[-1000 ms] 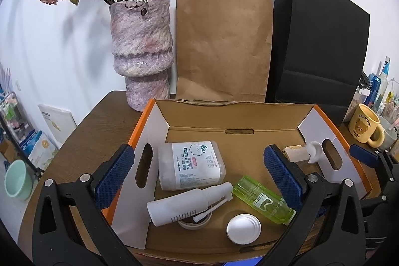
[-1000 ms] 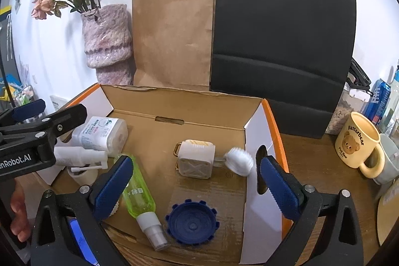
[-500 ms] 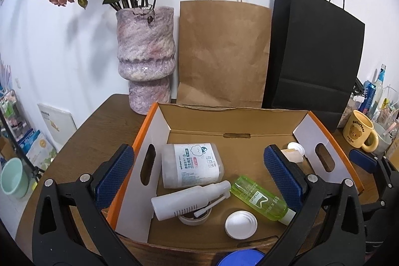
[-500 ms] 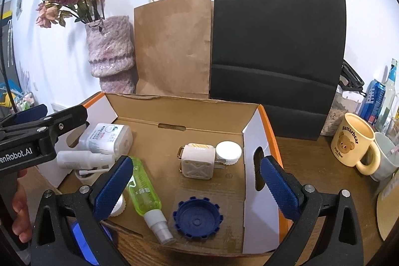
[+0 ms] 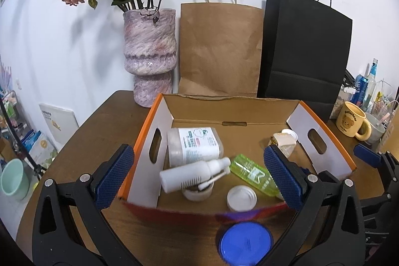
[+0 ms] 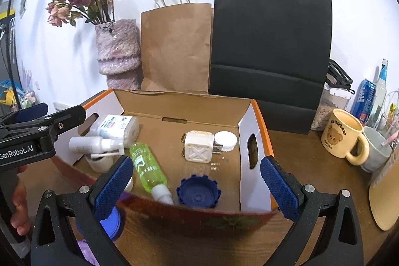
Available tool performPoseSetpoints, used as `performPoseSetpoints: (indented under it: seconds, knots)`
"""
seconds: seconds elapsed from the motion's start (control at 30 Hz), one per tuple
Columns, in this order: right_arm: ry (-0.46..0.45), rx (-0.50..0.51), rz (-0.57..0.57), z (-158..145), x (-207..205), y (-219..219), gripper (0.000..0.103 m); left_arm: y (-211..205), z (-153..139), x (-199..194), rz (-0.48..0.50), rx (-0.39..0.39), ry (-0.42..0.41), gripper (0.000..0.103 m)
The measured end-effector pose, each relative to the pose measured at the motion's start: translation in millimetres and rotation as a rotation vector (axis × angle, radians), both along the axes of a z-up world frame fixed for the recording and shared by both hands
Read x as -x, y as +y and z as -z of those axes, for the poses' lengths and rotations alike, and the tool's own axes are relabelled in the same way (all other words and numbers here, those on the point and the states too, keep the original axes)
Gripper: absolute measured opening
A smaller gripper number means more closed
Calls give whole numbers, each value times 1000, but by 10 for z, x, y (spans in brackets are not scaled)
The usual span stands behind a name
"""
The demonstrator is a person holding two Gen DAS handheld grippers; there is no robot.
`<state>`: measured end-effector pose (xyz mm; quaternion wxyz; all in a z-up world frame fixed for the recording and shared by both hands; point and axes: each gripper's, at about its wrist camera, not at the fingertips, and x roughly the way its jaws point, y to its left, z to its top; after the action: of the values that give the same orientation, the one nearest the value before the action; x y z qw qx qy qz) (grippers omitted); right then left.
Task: Organize rigid objects
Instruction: 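Withdraw both tools from the box toward the blue lid and purple cap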
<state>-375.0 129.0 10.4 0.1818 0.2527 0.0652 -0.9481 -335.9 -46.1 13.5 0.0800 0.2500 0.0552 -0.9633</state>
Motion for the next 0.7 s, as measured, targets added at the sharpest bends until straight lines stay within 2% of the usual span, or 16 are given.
performPoseSetpoints:
  seconds: [0.7]
  knots:
    - [-24, -2, -51, 69, -808, 24, 103, -33, 141, -778, 21, -12, -41, 103]
